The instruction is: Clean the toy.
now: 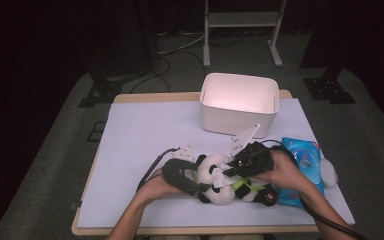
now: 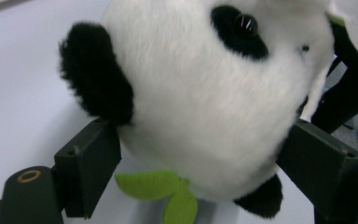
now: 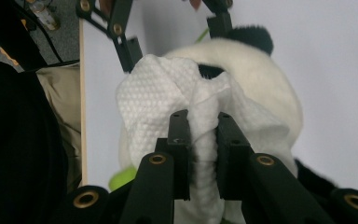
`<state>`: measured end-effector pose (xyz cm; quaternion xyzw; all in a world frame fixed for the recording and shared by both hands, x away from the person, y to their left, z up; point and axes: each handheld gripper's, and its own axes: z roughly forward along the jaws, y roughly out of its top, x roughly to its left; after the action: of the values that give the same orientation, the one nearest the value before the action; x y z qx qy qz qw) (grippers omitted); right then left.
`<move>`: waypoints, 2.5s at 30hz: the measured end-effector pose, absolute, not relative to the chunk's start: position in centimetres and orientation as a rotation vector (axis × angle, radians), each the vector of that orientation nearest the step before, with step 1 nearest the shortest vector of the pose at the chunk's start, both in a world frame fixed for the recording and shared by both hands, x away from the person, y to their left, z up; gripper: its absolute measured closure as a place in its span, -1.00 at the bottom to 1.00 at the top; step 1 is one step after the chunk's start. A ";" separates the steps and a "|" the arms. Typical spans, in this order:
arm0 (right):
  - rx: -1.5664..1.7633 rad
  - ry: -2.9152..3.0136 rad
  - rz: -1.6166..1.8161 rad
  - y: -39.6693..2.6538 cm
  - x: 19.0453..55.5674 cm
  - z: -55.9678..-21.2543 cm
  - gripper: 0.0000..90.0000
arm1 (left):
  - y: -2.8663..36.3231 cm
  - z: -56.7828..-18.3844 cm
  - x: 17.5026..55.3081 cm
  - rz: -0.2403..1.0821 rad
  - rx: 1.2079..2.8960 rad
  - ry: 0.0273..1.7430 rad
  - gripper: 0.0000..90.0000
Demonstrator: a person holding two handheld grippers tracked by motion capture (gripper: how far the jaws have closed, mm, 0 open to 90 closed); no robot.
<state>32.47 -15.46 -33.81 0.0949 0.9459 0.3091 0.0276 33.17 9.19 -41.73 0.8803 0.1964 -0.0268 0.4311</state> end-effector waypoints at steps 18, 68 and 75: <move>0.311 2.906 0.984 -13.7 33.8 -32.9 0.72 | 9.2 -41.8 33.1 -0.071 2.204 0.464 -0.46; 0.376 2.941 0.869 -11.5 37.2 -32.9 0.71 | 8.7 -41.1 32.5 -0.010 2.223 0.401 -0.43; 0.337 2.955 0.862 -10.0 37.5 -33.1 0.71 | 8.6 -41.1 32.5 -0.008 2.224 0.397 -0.43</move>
<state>37.48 -9.97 -33.12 0.1087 0.9541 0.2782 0.0225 32.45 8.65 -41.08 0.8903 0.1588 -0.0033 0.4269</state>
